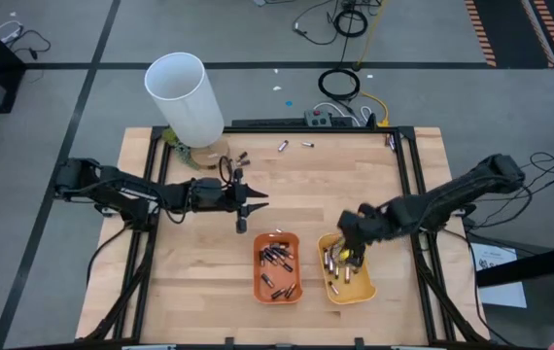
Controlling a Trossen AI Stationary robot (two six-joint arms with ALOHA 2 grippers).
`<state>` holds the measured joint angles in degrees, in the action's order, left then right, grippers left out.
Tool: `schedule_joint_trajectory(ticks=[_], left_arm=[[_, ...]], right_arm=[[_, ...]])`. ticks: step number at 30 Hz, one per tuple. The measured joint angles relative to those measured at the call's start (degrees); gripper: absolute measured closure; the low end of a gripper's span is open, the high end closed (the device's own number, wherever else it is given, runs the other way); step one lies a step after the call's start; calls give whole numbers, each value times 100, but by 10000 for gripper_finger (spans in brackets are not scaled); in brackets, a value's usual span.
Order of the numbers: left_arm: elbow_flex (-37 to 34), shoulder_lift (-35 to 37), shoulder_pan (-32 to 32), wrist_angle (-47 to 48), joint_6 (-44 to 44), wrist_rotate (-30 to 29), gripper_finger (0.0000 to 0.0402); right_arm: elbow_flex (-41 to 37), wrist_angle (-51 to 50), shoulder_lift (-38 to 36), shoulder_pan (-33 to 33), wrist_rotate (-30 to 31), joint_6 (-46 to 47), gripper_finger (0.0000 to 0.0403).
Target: Sort batteries
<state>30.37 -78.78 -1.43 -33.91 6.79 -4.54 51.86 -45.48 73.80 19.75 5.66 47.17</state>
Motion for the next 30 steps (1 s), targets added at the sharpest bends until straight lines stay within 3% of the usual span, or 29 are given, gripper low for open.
schedule_joint_trajectory(ticks=[8, 12, 22, 30], left_arm=[[0, 0, -4, -15, 64, -15, 288], [0, 0, -29, -21, 117, -17, 288], [0, 0, -42, -3, 98, -2, 288], [0, 0, -44, 17, 98, 7, 288]], right_arm=[[0, -262, -816, -1995, 438, -1159, 265], [0, -383, -876, -3386, 623, -990, 265], [0, -264, 236, -6570, 419, -1258, 266], [2, 285, 1372, -7632, 193, -1925, 266]])
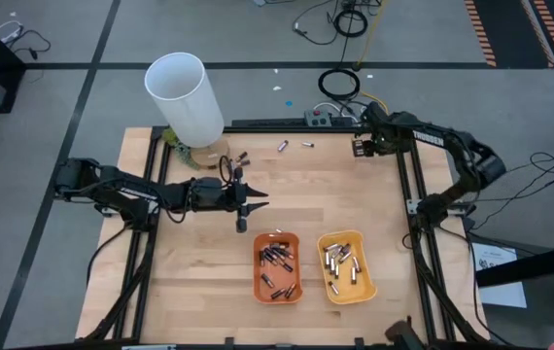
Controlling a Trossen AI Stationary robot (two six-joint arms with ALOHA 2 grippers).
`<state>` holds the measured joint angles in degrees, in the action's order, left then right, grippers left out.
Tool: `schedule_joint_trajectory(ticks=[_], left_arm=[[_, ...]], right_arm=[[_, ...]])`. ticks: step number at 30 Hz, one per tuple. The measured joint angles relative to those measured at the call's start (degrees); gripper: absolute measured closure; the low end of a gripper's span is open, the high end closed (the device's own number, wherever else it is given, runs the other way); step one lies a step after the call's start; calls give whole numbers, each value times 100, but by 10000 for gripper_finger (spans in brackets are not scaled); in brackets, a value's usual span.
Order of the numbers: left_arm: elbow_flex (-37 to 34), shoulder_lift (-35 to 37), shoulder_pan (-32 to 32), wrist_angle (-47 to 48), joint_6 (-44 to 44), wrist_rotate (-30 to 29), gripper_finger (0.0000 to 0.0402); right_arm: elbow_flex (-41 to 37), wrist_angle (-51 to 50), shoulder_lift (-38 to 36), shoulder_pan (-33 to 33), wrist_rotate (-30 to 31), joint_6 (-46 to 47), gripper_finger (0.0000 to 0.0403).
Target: Sort batteries
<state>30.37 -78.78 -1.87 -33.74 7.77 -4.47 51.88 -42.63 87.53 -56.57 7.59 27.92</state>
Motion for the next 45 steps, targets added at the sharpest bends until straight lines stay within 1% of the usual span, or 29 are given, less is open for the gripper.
schedule_joint_trajectory(ticks=[3, 5, 7, 10, 13, 15, 17, 18, 21, 24, 28, 31, 37, 41, 45], left_arm=[[0, 2, 0, 12, -2, 2, 288], [2, 2, 0, 23, -2, 8, 288], [4, 2, 0, 26, -2, 17, 288], [4, 2, 10, 37, -7, 28, 288], [4, 2, 26, 42, -20, 48, 288], [4, 2, 49, 42, -19, 78, 288], [4, 2, 52, 44, -17, 97, 288], [4, 2, 51, 43, -16, 99, 288], [4, 2, 50, 45, -12, 98, 288], [4, 2, 50, 72, 0, 98, 288], [4, 4, 50, 177, 0, 98, 288], [4, 4, 50, 185, 4, 98, 288], [4, 4, 44, 184, 10, 96, 288], [4, 4, 44, 182, 14, 96, 288], [4, 4, 44, 177, 15, 94, 288]], right_arm=[[35, 196, 248, -268, 35, 3, 266], [240, 96, 387, -333, 118, 126, 266], [497, 130, 502, -366, 265, 60, 266], [807, 42, 717, -478, 314, -23, 266], [1242, -167, 939, -599, 468, -608, 266], [1462, -490, 1143, -645, 528, -1451, 266], [1637, -798, 1339, -652, 729, -1991, 266], [1708, -935, 1417, -652, 850, -2078, 266], [1818, -1080, 1716, -675, 910, -2110, 266], [1827, -1126, 1979, -785, 846, -2021, 266], [1870, -1003, 2256, -1014, 412, -1970, 274], [1891, -890, 2274, -1124, 295, -1942, 290], [1891, -964, 2158, -1135, 279, -2133, 317], [1891, -991, 2117, -1137, 121, -2227, 316], [1891, -912, 2111, -1145, 123, -2171, 307]])
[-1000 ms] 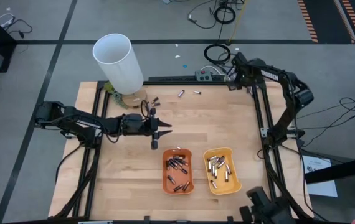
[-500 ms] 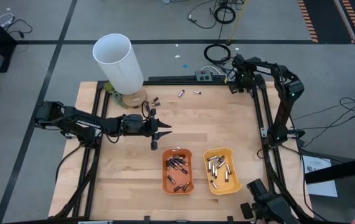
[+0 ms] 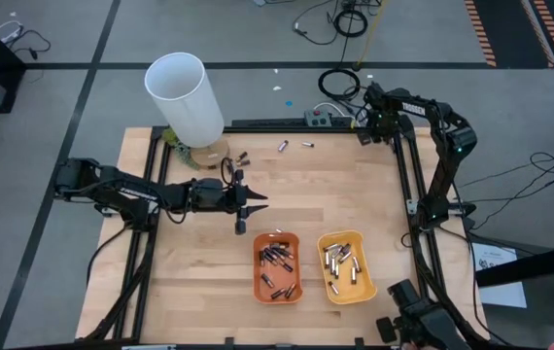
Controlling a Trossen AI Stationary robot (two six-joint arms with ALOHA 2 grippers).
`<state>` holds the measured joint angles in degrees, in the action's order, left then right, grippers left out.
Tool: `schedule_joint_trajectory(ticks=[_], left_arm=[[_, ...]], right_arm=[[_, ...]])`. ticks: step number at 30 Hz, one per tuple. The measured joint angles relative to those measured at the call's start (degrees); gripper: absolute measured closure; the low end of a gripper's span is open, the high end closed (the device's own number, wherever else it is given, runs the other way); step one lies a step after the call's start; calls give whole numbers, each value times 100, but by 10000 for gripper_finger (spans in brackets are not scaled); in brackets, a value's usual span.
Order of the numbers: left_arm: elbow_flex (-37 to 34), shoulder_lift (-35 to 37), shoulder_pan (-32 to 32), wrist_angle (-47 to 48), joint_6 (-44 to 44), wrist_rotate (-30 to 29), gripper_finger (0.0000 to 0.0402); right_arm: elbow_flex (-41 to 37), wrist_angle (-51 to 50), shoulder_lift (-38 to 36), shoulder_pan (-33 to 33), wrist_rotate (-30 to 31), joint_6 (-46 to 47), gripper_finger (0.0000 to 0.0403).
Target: Sort batteries
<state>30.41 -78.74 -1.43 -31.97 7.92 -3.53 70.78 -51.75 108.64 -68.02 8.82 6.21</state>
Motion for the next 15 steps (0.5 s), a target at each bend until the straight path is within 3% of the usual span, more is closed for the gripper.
schedule_joint_trajectory(ticks=[15], left_arm=[[0, 0, 0, -4, 38, -4, 288]], right_arm=[[0, 84, 0, -78, -208, 107, 280]])
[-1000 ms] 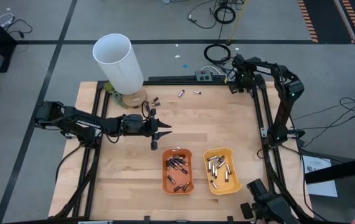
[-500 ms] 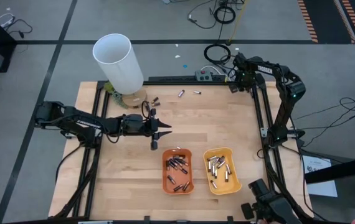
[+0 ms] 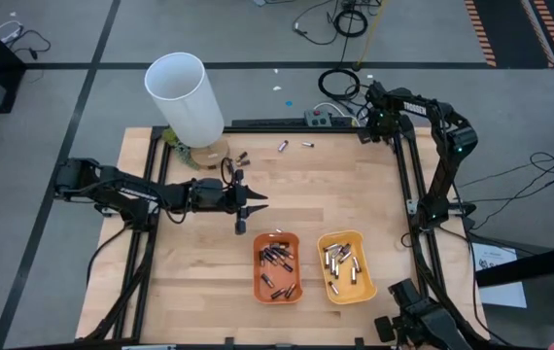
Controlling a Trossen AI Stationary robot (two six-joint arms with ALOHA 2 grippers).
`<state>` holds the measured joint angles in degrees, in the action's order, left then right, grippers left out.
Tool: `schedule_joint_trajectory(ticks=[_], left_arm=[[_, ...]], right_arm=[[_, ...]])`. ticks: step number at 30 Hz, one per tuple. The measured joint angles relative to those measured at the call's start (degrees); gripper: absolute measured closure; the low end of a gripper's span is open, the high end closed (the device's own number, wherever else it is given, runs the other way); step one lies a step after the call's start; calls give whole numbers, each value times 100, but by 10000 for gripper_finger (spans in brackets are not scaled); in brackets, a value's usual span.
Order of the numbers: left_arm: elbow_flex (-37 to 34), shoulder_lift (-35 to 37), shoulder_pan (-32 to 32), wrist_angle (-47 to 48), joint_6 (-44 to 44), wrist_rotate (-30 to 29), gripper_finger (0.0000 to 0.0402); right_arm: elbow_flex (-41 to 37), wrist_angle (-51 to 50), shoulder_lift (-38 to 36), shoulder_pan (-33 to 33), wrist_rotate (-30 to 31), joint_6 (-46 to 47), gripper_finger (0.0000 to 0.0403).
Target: Sort batteries
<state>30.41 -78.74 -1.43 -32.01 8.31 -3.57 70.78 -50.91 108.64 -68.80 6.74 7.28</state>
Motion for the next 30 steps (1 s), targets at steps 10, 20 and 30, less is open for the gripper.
schedule_joint_trajectory(ticks=[10, 20, 30], left_arm=[[0, 0, -25, -44, 158, -4, 288], [0, 0, -39, -48, 143, 0, 288], [0, 0, -39, -47, 144, 4, 288]], right_arm=[[575, -407, -192, 271, 158, -415, 280], [562, -570, 2, 287, 344, -1082, 230], [752, -961, 65, 596, 1126, -785, 282]])
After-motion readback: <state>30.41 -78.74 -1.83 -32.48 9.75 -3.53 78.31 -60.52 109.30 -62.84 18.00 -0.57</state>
